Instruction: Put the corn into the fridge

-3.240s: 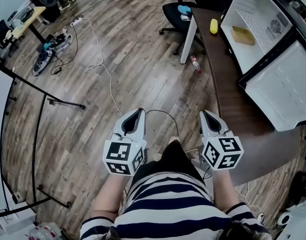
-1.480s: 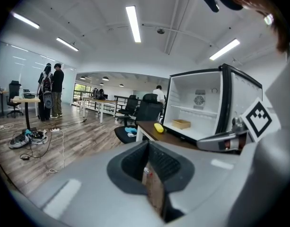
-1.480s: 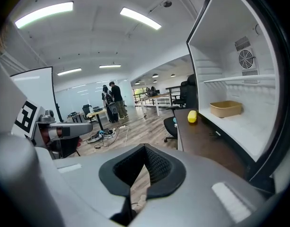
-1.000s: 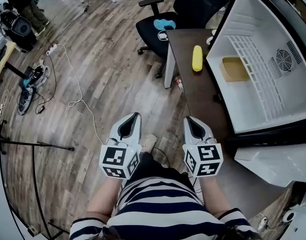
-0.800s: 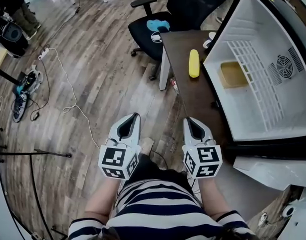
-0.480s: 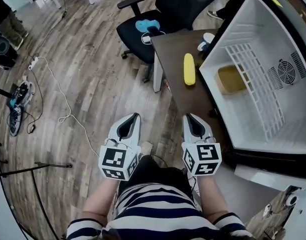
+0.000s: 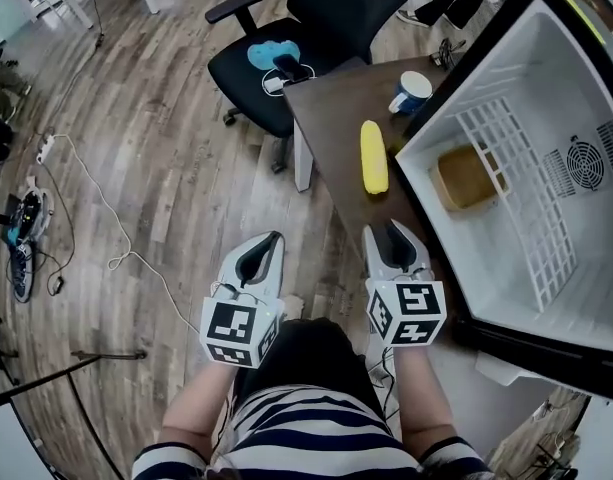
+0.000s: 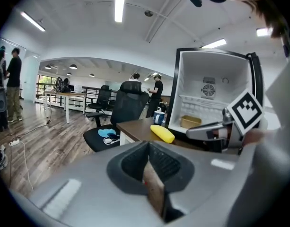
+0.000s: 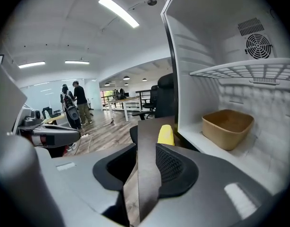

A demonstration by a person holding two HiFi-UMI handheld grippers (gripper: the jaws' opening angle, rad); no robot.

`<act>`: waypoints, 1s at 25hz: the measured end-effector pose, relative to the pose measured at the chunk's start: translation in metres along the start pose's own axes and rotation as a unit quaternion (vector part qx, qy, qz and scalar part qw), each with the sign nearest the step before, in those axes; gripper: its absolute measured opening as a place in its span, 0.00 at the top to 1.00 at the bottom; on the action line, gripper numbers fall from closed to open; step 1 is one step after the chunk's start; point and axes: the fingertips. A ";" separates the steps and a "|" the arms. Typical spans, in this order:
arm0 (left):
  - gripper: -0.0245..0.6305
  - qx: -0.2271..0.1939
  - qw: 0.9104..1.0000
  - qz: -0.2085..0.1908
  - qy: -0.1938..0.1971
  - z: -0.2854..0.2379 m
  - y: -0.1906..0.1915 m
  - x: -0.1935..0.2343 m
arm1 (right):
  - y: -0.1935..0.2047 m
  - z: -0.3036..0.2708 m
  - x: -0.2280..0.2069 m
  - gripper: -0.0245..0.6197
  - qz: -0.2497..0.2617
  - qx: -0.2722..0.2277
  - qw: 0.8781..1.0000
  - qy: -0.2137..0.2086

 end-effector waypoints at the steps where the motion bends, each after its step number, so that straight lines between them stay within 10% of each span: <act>1: 0.96 0.001 1.000 -0.002 0.001 -0.006 -0.002 0.003 | -0.004 -0.006 -0.003 0.79 -0.001 -0.001 1.000 0.005; 25: 0.96 0.019 1.000 -0.004 0.022 -0.098 -0.003 0.054 | -0.019 -0.126 -0.060 0.61 0.000 0.050 0.994 0.101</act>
Point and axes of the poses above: the fingertips, and each gripper's own axes: z backward along the fingers, x to its left, y out of its underside, and after that the axes turned 8 degrees about x, right-handed
